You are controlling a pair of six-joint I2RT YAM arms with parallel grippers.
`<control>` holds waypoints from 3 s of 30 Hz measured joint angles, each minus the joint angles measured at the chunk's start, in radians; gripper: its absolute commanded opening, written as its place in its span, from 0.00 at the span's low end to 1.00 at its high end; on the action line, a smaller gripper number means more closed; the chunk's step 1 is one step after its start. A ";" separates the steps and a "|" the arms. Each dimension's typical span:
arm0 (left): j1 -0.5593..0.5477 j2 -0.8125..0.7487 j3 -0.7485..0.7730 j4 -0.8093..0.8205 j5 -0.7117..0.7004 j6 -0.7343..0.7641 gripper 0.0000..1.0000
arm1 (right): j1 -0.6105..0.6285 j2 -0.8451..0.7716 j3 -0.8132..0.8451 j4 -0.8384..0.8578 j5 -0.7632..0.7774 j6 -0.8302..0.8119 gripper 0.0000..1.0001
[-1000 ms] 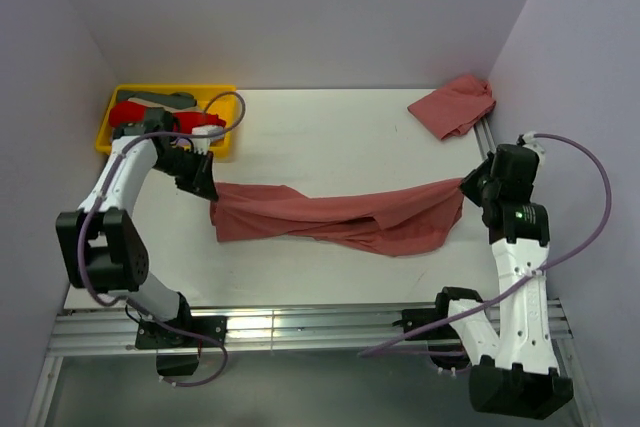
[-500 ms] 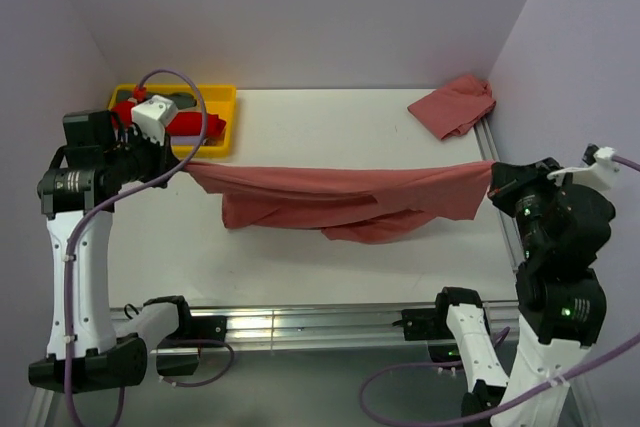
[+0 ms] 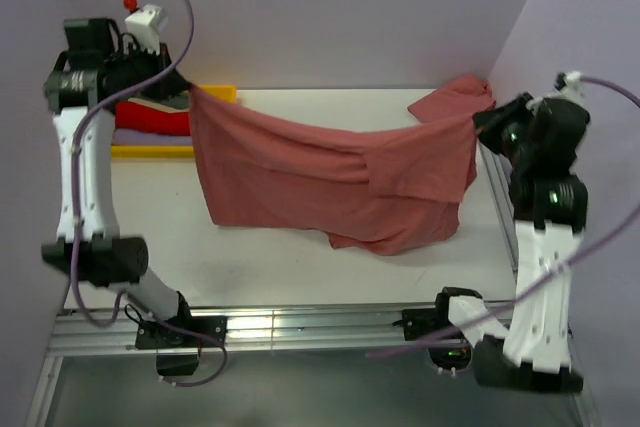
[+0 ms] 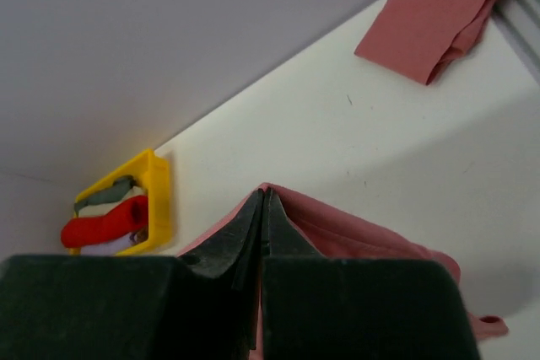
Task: Roll the t-shirts
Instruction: Flatten the tshirt
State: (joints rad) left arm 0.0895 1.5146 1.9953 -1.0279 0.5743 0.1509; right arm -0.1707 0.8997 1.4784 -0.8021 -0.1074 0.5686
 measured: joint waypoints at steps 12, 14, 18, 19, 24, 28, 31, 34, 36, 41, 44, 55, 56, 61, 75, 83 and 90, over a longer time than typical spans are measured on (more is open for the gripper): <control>-0.061 0.571 0.386 0.368 -0.094 -0.206 0.00 | 0.000 0.642 0.342 0.303 -0.119 0.042 0.00; -0.046 0.564 0.409 0.443 -0.091 -0.257 0.00 | 0.000 0.648 0.437 0.330 -0.103 0.042 0.00; 0.014 0.518 0.458 0.570 -0.064 -0.329 0.00 | -0.018 0.619 0.576 0.364 -0.100 0.044 0.00; 0.028 0.483 0.434 0.602 -0.054 -0.333 0.00 | -0.026 0.597 0.576 0.372 -0.103 0.045 0.00; 0.049 0.279 0.219 0.644 0.023 -0.300 0.00 | -0.069 0.392 0.262 0.451 -0.103 0.060 0.00; 0.040 0.143 -0.070 0.584 0.080 -0.163 0.00 | -0.100 0.243 -0.108 0.438 -0.078 0.064 0.00; 0.040 0.089 -0.335 0.507 0.074 -0.037 0.00 | -0.112 0.196 -0.346 0.393 -0.062 0.061 0.00; 0.039 0.081 -0.608 0.423 0.028 0.083 0.00 | -0.117 0.189 -0.509 0.334 -0.057 0.050 0.00; 0.036 0.082 -0.752 0.364 -0.009 0.145 0.00 | -0.118 0.190 -0.597 0.332 -0.053 0.043 0.00; -0.004 0.092 -0.904 0.292 -0.101 0.248 0.00 | -0.120 0.247 -0.700 0.336 -0.040 0.039 0.00; -0.037 0.108 -0.912 0.290 -0.140 0.279 0.00 | -0.120 0.311 -0.700 0.353 -0.031 0.035 0.00; -0.059 0.166 -0.913 0.296 -0.198 0.316 0.00 | -0.120 0.426 -0.709 0.396 0.021 0.021 0.00; -0.059 0.166 -0.913 0.296 -0.198 0.321 0.00 | -0.120 0.418 -0.716 0.394 0.029 0.019 0.00; -0.060 0.148 -0.940 0.288 -0.199 0.346 0.00 | -0.123 0.279 -0.770 0.322 0.074 0.010 0.00; -0.061 0.042 -0.999 0.220 -0.231 0.415 0.00 | -0.130 0.099 -0.783 0.207 0.089 0.010 0.09; -0.067 0.207 -0.840 0.218 -0.216 0.409 0.01 | -0.138 0.288 -0.761 0.226 0.109 0.012 0.46; -0.075 0.211 -0.841 0.215 -0.195 0.409 0.00 | -0.137 0.184 -0.760 0.203 0.090 0.019 0.48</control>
State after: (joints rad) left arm 0.0143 1.7252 1.1542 -0.8131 0.3794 0.5598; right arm -0.3080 1.0840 0.7185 -0.5991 -0.0174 0.5873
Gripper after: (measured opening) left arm 0.018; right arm 0.480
